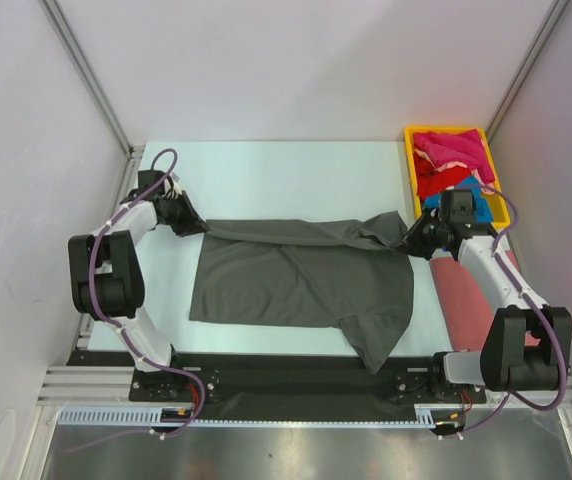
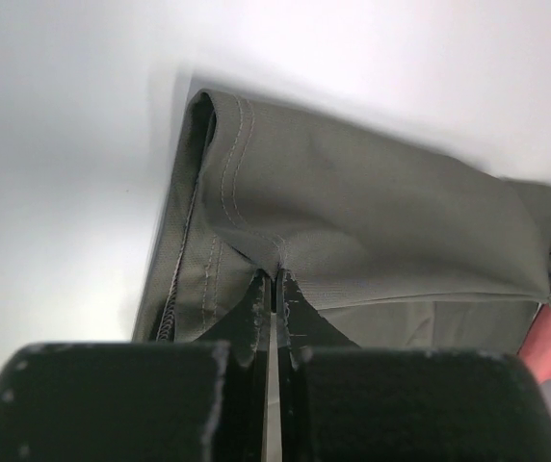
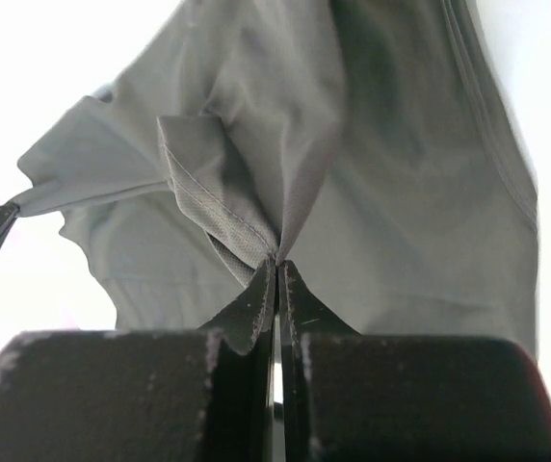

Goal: Fold and stack the t-shirts
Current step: Fold the tshirt

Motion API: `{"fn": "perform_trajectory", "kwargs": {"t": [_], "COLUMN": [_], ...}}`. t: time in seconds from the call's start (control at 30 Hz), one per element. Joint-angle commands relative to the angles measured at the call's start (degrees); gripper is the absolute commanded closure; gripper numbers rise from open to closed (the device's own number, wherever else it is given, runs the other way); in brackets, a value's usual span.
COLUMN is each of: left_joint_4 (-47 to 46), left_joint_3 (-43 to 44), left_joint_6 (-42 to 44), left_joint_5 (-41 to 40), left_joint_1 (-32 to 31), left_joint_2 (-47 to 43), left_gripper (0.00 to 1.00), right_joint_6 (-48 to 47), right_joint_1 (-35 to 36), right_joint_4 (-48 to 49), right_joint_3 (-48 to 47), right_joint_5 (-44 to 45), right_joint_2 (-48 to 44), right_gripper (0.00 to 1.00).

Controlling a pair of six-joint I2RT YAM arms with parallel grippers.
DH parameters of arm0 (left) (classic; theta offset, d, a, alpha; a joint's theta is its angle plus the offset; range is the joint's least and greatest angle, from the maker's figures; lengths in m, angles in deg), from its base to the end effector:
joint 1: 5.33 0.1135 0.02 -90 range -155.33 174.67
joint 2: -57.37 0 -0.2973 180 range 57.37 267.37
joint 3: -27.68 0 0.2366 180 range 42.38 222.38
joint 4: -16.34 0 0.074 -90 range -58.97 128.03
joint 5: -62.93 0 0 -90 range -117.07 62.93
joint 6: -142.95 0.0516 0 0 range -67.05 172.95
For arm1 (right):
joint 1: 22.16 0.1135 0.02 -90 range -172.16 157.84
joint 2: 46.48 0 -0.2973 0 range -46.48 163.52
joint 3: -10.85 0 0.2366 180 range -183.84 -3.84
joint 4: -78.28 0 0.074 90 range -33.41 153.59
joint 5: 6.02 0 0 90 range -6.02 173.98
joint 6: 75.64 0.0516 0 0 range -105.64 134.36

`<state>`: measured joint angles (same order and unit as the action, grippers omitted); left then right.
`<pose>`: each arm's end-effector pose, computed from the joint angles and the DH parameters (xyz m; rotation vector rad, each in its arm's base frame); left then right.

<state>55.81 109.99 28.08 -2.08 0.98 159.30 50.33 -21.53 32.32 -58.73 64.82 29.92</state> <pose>0.3665 0.0186 0.2213 -0.5450 2.5455 -0.6841 0.2591 0.0198 0.2766 0.6348 2.4692 0.6770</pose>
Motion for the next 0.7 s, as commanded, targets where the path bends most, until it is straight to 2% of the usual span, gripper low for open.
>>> {"fn": "perform_trajectory", "kwargs": {"t": [0.0, 0.43, 0.47, 0.5, 0.6, 0.67], "left_joint_4": [-0.78, 0.45, 0.62, 0.80, 2.03, 3.87], "left_joint_3": [0.24, -2.40, -2.31, -2.22, -1.26, -0.82], "left_joint_6": [2.01, 2.89, 2.72, 2.80, 2.80, 3.06], "left_joint_5": [-1.08, -4.95, -5.48, -5.57, -7.32, -11.09], "left_joint_1": [0.11, 0.02, 0.02, 0.02, 0.02, 0.02], "left_joint_2": [-0.42, -1.47, -1.47, -1.56, -1.82, -3.92], "left_gripper": [1.00, 0.99, 0.96, 0.89, 0.70, 0.57], "right_joint_6": [5.51, 12.20, 12.20, 12.20, 10.71, 5.80], "right_joint_1": [-0.18, -0.10, -0.10, 0.08, -0.01, 0.17], "right_joint_4": [5.23, 6.04, 5.52, 4.47, 2.63, -0.79], "right_joint_3": [3.91, 12.88, 13.14, 13.58, 14.29, 11.67], "right_joint_5": [-0.70, 1.32, 1.84, 1.93, 1.23, 3.06], "right_joint_2": [-2.13, -6.26, -6.35, -6.27, -5.48, -5.38], "right_gripper": [1.00, 1.00, 0.97, 0.97, 0.89, 0.80]}}
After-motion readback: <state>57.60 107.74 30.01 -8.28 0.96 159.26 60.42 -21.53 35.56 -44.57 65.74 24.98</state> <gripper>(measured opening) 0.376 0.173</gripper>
